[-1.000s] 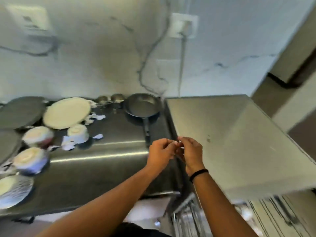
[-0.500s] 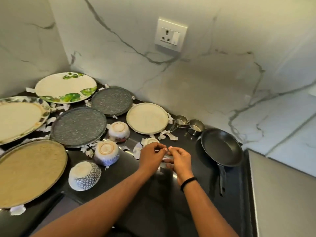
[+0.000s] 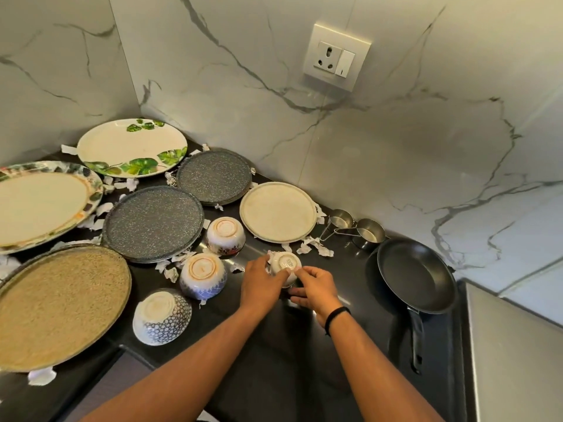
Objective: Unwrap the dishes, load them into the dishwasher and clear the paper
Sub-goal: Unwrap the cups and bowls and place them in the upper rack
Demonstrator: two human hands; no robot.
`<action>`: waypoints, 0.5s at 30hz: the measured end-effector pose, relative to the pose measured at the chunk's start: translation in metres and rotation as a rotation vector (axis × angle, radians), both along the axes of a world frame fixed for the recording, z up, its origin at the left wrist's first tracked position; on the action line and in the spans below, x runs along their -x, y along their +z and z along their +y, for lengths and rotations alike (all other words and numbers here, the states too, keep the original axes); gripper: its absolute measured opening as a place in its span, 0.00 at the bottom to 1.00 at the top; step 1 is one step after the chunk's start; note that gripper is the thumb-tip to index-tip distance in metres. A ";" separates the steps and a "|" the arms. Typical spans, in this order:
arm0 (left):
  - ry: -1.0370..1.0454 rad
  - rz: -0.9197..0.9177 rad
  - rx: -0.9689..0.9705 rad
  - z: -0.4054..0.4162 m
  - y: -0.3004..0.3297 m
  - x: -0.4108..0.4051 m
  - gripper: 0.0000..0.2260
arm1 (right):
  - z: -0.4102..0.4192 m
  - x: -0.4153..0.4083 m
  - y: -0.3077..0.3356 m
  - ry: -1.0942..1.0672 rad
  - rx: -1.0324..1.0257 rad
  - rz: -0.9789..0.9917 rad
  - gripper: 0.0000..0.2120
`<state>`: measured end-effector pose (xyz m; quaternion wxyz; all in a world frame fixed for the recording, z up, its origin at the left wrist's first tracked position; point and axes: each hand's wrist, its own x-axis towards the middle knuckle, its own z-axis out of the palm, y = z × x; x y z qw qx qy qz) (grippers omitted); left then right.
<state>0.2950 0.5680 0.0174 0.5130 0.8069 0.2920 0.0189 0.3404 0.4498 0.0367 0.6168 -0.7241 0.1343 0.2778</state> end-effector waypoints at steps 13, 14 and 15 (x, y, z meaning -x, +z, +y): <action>0.066 -0.206 0.182 -0.013 0.024 0.003 0.12 | 0.000 0.016 0.008 -0.288 -0.035 -0.216 0.09; 0.066 -0.224 0.190 -0.018 0.027 0.004 0.12 | -0.003 0.018 0.010 -0.327 -0.022 -0.237 0.09; 0.065 -0.246 0.202 -0.022 0.030 0.005 0.11 | -0.007 0.021 0.011 -0.359 -0.009 -0.260 0.09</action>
